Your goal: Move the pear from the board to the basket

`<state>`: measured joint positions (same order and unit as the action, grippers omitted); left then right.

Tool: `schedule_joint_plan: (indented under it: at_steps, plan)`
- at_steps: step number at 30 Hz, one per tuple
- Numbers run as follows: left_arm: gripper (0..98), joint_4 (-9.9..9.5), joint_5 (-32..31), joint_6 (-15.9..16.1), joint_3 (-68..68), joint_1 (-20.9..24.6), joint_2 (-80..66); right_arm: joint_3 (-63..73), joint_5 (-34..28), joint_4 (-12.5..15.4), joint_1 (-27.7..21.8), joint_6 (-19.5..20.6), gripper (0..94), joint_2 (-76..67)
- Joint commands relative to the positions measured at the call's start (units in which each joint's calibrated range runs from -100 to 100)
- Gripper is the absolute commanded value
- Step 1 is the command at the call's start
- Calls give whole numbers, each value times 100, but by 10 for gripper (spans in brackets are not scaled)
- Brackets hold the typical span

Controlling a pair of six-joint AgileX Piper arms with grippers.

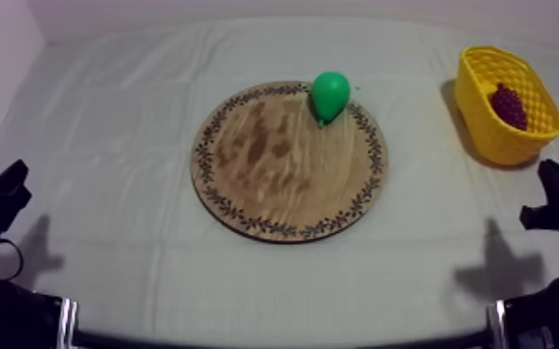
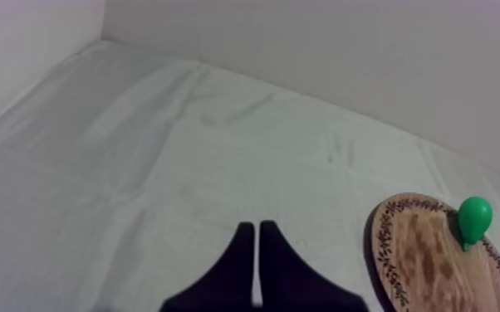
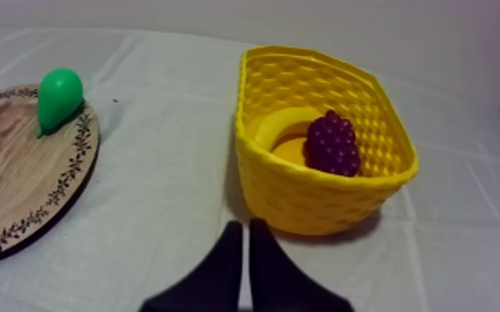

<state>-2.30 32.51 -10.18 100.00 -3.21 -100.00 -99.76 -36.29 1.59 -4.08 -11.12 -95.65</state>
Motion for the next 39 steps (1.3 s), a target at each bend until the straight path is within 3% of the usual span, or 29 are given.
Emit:
schedule_joint_plan:
  at_steps: [1, 39]
  plan:
    - [1, -2, -1, -1, 0, -2, 0, -1, 0, 0, 3, 1, 5, -2]
    - [1, -2, -1, -1, 0, -2, 0, -1, 0, 0, 81, -126, 5, -2]
